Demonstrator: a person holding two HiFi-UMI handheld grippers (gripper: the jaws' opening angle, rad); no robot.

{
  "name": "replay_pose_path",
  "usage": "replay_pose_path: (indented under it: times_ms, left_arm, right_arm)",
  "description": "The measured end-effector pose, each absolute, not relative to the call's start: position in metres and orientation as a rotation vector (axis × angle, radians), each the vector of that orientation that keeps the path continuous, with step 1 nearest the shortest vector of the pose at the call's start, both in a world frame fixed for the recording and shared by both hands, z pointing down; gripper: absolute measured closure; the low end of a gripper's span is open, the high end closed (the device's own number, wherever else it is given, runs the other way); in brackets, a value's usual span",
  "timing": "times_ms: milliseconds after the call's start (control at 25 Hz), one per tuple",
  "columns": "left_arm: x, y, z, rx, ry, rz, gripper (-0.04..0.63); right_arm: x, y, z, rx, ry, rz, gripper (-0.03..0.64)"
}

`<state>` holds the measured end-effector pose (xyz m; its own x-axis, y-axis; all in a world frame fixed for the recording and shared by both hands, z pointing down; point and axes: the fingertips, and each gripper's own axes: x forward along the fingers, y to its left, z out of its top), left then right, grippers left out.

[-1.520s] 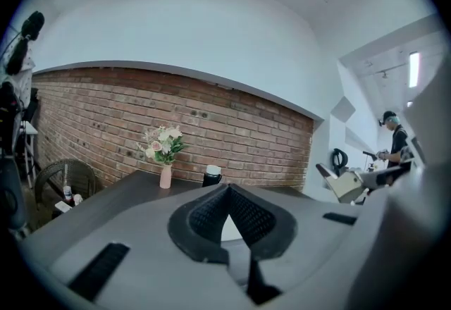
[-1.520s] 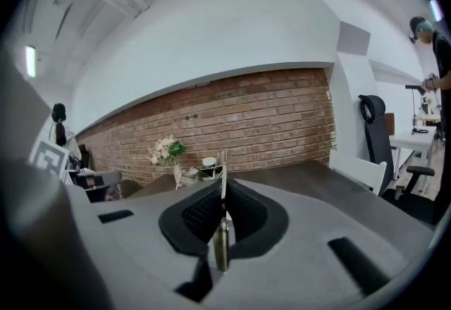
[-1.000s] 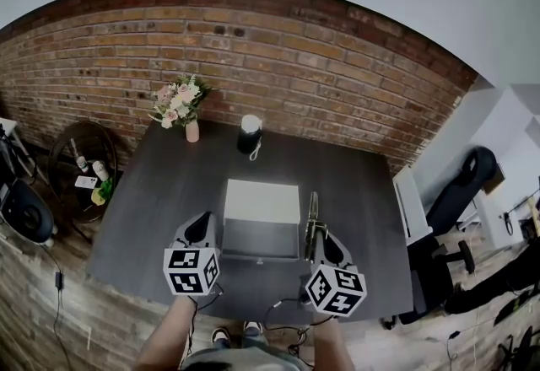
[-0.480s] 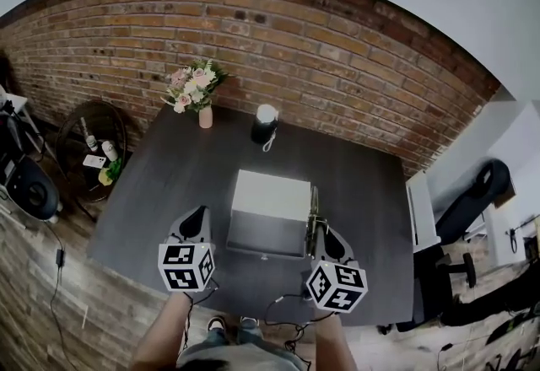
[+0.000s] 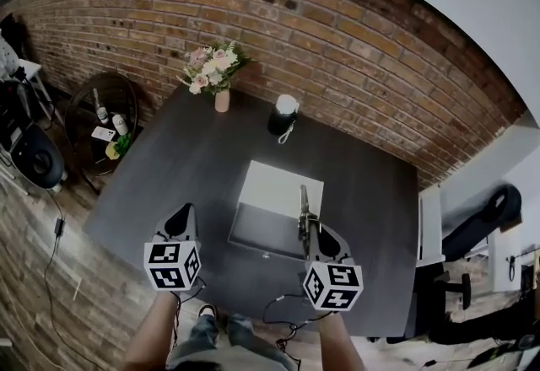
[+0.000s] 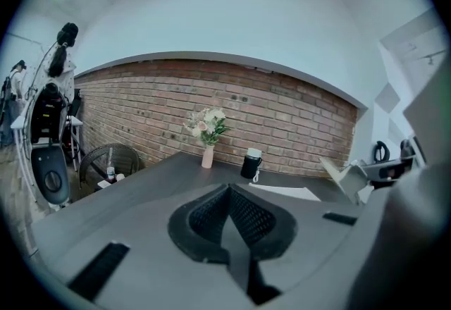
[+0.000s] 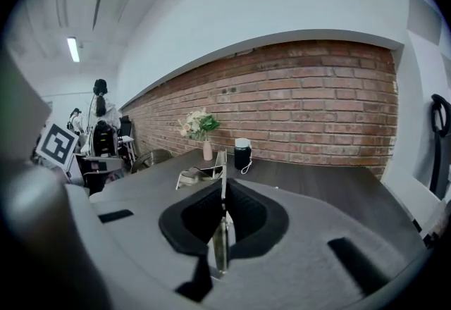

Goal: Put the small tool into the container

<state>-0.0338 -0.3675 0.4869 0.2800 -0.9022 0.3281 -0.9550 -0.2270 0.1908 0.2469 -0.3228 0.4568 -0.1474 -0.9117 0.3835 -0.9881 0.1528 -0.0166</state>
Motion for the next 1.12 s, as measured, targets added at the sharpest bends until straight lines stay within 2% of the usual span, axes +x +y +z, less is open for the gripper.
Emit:
replay_pose_path:
  times_ms: [1120]
  left_arm:
    - [-0.095, -0.34, 0.573, 1.879, -1.843, 0.218, 0.6]
  right_arm:
    - [0.162, -0.357, 0.537, 1.01, -2.282, 0.108, 0.614]
